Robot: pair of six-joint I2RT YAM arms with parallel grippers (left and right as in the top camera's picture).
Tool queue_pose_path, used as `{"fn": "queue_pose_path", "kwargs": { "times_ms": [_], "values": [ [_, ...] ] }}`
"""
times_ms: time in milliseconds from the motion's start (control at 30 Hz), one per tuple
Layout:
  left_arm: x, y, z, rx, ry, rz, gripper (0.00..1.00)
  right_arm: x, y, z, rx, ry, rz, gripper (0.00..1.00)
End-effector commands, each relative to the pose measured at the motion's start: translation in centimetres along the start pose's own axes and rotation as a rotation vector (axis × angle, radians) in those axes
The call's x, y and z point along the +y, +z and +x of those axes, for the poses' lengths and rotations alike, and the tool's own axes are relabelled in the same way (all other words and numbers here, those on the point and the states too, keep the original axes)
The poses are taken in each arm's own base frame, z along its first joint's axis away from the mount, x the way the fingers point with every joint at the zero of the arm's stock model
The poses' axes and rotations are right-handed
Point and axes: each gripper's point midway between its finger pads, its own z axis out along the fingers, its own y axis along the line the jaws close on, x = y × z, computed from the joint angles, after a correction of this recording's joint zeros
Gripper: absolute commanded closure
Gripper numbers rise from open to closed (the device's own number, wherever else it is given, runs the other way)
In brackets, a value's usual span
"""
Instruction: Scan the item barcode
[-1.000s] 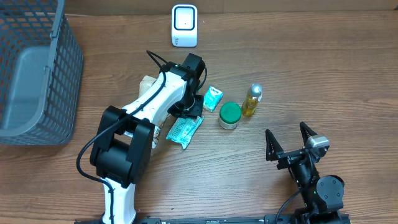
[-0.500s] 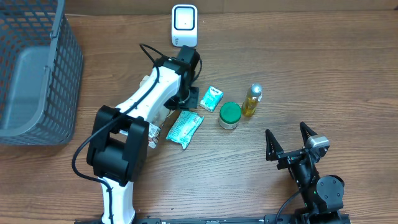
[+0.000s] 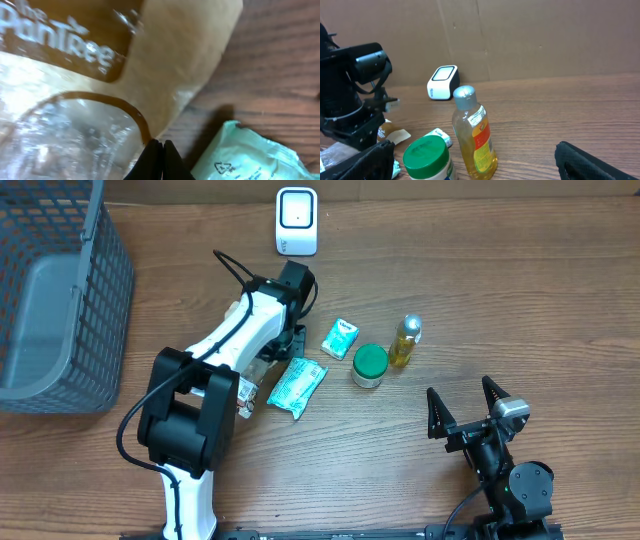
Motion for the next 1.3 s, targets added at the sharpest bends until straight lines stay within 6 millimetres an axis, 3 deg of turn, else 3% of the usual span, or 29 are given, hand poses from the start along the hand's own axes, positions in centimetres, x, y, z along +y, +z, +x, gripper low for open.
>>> {"fn": "queue_pose_path", "kwargs": {
  "times_ms": [0,233,400,500,667,733,800,867,933,1033,1267],
  "values": [
    [-1.9,0.5,1.0,0.032,0.032,0.056,0.95,-0.3,0.0,0.1,-0.006,-0.004,0.011,0.00],
    [-8.6,-1.0,3.1,0.101,0.192,0.392,0.95,-0.3,0.0,0.1,-0.006,-0.004,0.011,0.00],
    [-10.2,-2.3,3.7,0.125,0.216,0.502,0.95,-0.3,0.0,0.1,-0.006,-0.004,0.011,0.00],
    [-9.3,-3.4,2.3,0.068,0.201,0.476,0.95,-0.3,0.0,0.1,-0.007,-0.004,0.011,0.00],
    [-7.5,-8.1,0.1,-0.050,0.170,0.484,0.92,-0.3,0.0,0.1,-0.006,-0.004,0.011,0.00],
    [-6.2,-9.4,0.1,-0.075,0.160,0.462,0.81,-0.3,0.0,0.1,-0.006,-0.004,0.011,0.00],
    [-4.7,-10.1,0.8,-0.071,0.199,0.425,0.63,-0.3,0.0,0.1,-0.006,-0.004,0.011,0.00],
    [-3.1,-9.9,1.5,-0.047,0.220,0.365,0.42,-0.3,0.0,0.1,-0.006,-0.004,0.011,0.00],
    [-1.3,-9.0,2.0,-0.013,0.207,0.280,0.35,-0.3,0.0,0.1,-0.006,-0.004,0.011,0.00],
    [0.4,-7.7,2.7,0.022,0.197,0.202,0.33,-0.3,0.0,0.1,-0.006,-0.004,0.011,0.00],
    [-0.2,-4.5,4.0,0.057,0.301,0.240,0.34,-0.3,0.0,0.1,-0.006,-0.004,0.011,0.00]
  ]
}}
